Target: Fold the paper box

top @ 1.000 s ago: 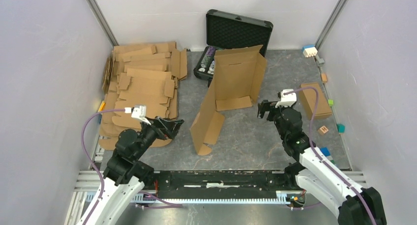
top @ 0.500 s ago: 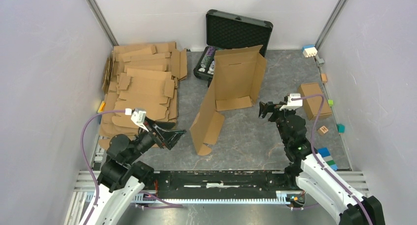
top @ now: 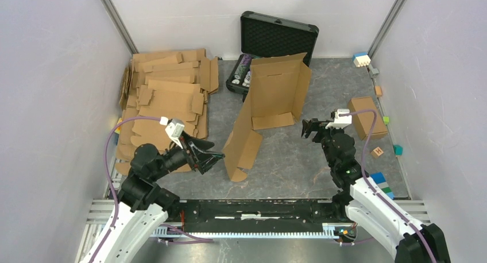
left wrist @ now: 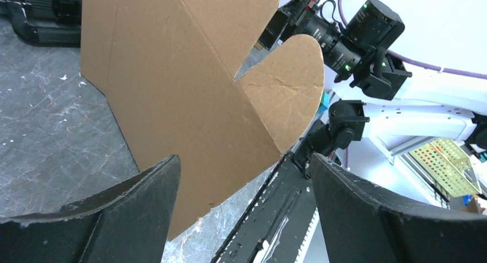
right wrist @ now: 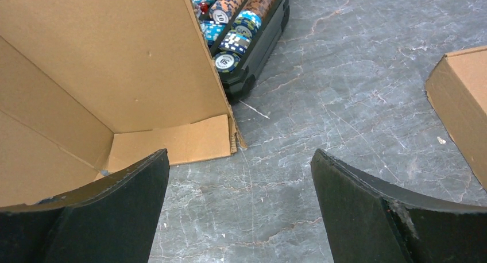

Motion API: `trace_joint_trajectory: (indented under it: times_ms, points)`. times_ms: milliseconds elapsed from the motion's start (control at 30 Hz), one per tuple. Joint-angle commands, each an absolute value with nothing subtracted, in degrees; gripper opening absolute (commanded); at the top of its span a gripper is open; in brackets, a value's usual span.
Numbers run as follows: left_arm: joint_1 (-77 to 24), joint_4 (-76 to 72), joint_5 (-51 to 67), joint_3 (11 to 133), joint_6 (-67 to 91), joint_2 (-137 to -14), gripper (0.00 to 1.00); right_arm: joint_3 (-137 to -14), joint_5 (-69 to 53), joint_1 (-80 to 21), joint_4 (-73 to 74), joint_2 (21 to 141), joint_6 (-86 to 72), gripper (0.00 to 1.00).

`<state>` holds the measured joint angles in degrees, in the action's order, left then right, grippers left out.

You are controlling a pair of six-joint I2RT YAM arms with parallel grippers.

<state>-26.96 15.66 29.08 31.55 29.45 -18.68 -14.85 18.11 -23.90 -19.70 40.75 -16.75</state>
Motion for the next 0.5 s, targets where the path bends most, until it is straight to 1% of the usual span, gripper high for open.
trace_joint_trajectory:
  times_ms: [0, 200, 267, 367, 467]
  points:
    - [-27.9, 15.1, 31.3, 34.2, 24.4, -19.5, 0.87, -14.5, 19.6, -24.0, -21.7, 41.5, -17.5, 0.98]
    - [-30.6, 15.1, 28.4, 34.1, 23.3, -21.3, 0.83, -14.3, 20.3, -23.9, -21.7, 41.6, -17.6, 0.98]
    - [-32.4, 15.7, 26.0, 34.4, 22.7, -22.9, 0.69, -14.3, 20.6, -23.9, -21.6, 41.5, -17.4, 0.98]
    - [-35.0, 16.1, 22.5, 35.1, 22.2, -25.4, 0.57, -14.3, 20.7, -23.9, -21.4, 41.7, -17.4, 0.98]
    - [-36.9, 16.7, 18.7, 36.4, 22.1, -26.7, 0.41, -14.3, 20.8, -24.0, -21.4, 41.9, -17.5, 0.98]
